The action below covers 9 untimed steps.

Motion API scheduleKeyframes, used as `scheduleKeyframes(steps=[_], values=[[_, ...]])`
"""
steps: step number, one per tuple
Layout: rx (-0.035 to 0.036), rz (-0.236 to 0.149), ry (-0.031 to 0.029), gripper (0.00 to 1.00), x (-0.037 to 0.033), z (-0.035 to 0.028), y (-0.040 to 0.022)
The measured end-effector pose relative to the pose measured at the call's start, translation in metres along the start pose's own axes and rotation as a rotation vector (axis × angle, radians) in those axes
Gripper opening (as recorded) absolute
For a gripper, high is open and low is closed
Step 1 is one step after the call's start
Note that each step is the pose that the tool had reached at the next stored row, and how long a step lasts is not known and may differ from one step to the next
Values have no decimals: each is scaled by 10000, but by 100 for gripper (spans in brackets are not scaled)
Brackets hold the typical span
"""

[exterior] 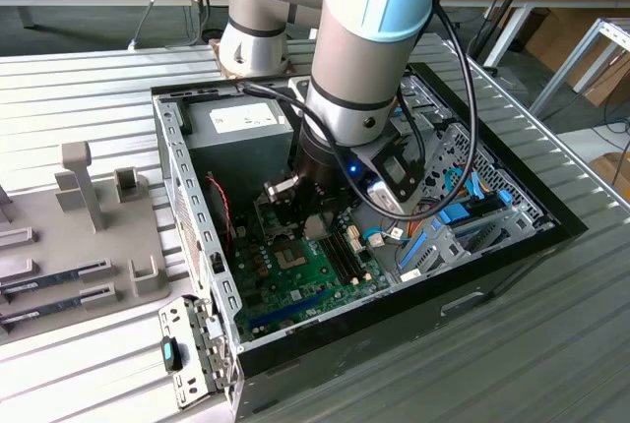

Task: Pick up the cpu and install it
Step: 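Place the cpu into insertion slot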

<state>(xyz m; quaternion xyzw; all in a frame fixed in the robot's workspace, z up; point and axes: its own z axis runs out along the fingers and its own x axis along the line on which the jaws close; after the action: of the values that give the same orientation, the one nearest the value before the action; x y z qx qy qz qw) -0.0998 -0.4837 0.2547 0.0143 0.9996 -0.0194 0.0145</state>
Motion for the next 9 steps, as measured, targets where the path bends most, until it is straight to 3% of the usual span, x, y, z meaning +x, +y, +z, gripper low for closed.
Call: scheduleKeyframes(steps=[9], values=[[0, 0, 0, 47, 1, 32, 1]])
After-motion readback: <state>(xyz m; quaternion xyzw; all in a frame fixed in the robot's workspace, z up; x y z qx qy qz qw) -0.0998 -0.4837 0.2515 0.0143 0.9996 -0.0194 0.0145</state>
